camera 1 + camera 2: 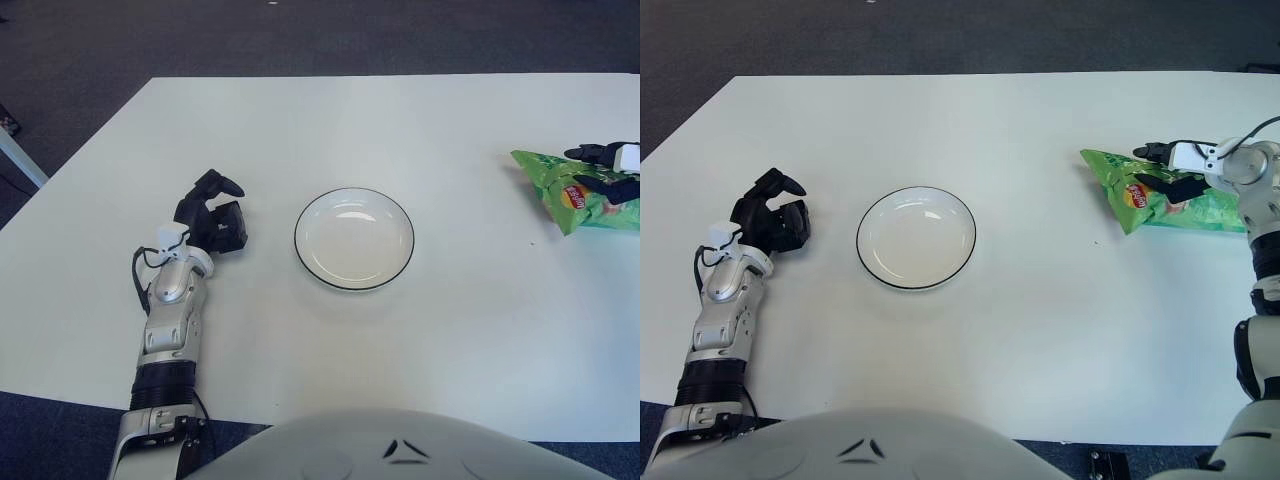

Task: Put the snack into the plate.

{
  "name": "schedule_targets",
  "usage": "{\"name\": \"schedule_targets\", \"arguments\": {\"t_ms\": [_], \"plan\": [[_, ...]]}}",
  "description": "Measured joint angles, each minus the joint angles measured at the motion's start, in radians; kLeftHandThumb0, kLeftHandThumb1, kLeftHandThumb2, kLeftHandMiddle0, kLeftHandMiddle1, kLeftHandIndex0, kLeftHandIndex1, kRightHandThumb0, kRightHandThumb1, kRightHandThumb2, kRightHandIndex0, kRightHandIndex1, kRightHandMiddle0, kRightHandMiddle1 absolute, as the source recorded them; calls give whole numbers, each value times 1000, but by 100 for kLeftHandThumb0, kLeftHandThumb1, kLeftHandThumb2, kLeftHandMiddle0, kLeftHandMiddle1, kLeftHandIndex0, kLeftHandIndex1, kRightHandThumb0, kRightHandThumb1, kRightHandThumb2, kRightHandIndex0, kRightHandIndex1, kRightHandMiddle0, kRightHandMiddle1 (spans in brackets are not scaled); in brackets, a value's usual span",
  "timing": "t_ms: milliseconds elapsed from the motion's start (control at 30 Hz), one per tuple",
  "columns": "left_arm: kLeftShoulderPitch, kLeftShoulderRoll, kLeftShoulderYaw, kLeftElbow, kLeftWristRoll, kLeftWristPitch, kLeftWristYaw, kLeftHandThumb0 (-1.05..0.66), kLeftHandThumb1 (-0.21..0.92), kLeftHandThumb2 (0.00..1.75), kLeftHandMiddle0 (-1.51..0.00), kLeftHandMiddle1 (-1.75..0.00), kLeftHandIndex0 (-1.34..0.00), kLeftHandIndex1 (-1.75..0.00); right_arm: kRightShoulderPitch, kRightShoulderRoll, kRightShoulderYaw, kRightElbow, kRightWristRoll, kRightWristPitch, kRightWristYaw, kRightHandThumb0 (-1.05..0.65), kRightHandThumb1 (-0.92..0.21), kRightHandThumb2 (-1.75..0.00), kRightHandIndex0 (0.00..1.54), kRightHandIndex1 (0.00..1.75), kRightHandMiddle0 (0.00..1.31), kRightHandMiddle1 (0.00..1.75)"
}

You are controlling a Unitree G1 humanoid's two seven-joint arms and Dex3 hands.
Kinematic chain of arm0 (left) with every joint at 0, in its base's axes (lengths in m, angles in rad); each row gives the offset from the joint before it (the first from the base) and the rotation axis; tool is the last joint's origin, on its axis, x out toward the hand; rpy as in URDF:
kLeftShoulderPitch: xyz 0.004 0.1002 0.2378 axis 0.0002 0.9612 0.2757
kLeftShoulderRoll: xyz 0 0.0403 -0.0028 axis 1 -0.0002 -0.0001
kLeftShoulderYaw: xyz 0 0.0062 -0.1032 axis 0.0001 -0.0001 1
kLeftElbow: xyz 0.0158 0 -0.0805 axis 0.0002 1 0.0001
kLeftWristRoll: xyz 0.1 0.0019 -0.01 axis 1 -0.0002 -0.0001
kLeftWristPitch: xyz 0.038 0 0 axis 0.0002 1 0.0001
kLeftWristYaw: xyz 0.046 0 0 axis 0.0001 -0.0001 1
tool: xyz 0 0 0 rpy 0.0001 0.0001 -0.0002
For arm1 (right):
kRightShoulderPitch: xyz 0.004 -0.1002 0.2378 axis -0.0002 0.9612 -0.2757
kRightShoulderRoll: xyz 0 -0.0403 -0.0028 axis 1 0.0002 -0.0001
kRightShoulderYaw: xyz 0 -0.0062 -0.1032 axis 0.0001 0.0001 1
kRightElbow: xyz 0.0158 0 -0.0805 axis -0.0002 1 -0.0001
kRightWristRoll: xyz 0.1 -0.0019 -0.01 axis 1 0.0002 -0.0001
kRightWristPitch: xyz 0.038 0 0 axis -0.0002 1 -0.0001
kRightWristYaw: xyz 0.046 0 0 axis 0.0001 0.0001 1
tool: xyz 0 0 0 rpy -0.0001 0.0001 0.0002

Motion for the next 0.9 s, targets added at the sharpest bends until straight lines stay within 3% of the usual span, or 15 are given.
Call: {"name": "schedule_targets", "arguments": {"t_ms": [567, 900], "plan": [[3, 0, 0, 0, 0, 0, 0, -48, 30, 134, -117, -175, -63, -175, -52, 128, -9, 20, 74, -54, -11, -97, -92, -103, 7, 7, 0, 0], [4, 0, 0, 0, 0, -4, 0, -48, 31, 132, -117, -175, -62, -175, -105, 192, 20, 75, 70, -68, -49, -94, -92, -100, 6, 7, 0, 0]]}}
